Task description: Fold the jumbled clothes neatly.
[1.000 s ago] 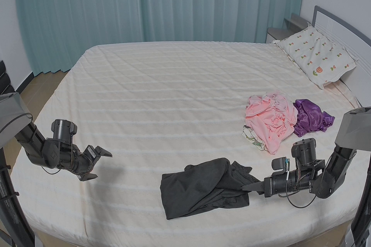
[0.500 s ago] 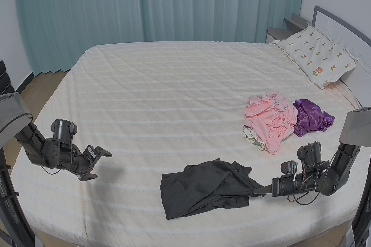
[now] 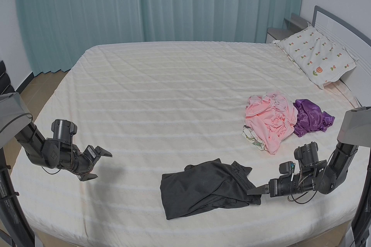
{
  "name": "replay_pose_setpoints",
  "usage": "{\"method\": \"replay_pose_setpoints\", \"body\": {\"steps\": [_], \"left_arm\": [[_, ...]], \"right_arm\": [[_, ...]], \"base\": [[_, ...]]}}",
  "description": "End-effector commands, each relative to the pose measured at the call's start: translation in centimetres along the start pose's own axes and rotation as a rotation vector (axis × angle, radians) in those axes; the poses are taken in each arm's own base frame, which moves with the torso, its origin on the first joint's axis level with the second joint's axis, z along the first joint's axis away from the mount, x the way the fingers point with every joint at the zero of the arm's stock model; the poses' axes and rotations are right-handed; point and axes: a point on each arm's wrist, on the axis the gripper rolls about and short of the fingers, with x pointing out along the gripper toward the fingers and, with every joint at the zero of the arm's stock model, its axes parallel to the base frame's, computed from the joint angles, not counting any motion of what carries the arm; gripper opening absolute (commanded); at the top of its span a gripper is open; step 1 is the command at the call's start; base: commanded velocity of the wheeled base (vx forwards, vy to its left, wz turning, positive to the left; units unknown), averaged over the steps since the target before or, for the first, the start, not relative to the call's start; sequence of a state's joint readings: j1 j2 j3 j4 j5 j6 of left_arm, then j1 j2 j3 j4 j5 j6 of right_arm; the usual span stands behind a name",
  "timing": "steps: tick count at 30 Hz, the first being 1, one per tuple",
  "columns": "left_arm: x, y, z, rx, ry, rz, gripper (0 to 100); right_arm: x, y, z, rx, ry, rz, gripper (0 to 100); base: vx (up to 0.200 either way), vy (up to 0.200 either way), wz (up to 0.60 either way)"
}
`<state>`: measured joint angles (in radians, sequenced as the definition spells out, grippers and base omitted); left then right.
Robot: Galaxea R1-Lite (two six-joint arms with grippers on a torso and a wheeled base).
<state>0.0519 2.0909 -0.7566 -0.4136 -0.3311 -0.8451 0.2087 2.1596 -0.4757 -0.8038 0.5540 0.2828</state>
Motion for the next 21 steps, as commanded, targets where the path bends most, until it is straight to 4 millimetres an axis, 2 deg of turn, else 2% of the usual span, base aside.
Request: {"method": "replay_pose_setpoints", "body": {"steps": [1, 6, 7, 8, 11, 19, 20, 21], "left_arm": [[0.0, 0.0, 0.0, -0.002, 0.001, 0.001, 100], [0.0, 0.1, 0.0, -0.003, 0.002, 0.002, 100], [0.0, 0.1, 0.0, -0.003, 0.002, 0.002, 100], [0.0, 0.1, 0.0, -0.003, 0.001, 0.003, 100], [0.0, 0.1, 0.0, -0.003, 0.001, 0.003, 100], [0.0, 0.1, 0.0, -0.003, -0.002, 0.005, 100], [0.0, 0.1, 0.0, -0.003, -0.003, 0.006, 100], [0.0, 0.1, 0.0, -0.003, -0.003, 0.006, 100]], "right_arm": [[0.8, 1.0, 3.0, -0.017, -0.078, 0.039, 100], [4.6, 1.6, 4.4, 0.057, -0.068, 0.071, 100], [4.6, 1.6, 4.4, 0.057, -0.068, 0.071, 100], [5.8, 1.5, 4.5, 0.064, -0.057, 0.074, 100], [7.4, 0.9, 4.5, 0.067, -0.049, 0.057, 100], [8.0, 0.6, 4.4, 0.074, -0.053, 0.035, 100], [8.0, 0.6, 4.5, 0.075, -0.054, 0.035, 0], [7.9, 0.6, 4.4, 0.075, -0.055, 0.033, 0]], "base": [[0.000, 0.000, 0.00], [0.000, 0.000, 0.00], [0.000, 0.000, 0.00], [0.000, 0.000, 0.00], [0.000, 0.000, 0.00], [0.000, 0.000, 0.00], [0.000, 0.000, 0.00], [0.000, 0.000, 0.00]]}}
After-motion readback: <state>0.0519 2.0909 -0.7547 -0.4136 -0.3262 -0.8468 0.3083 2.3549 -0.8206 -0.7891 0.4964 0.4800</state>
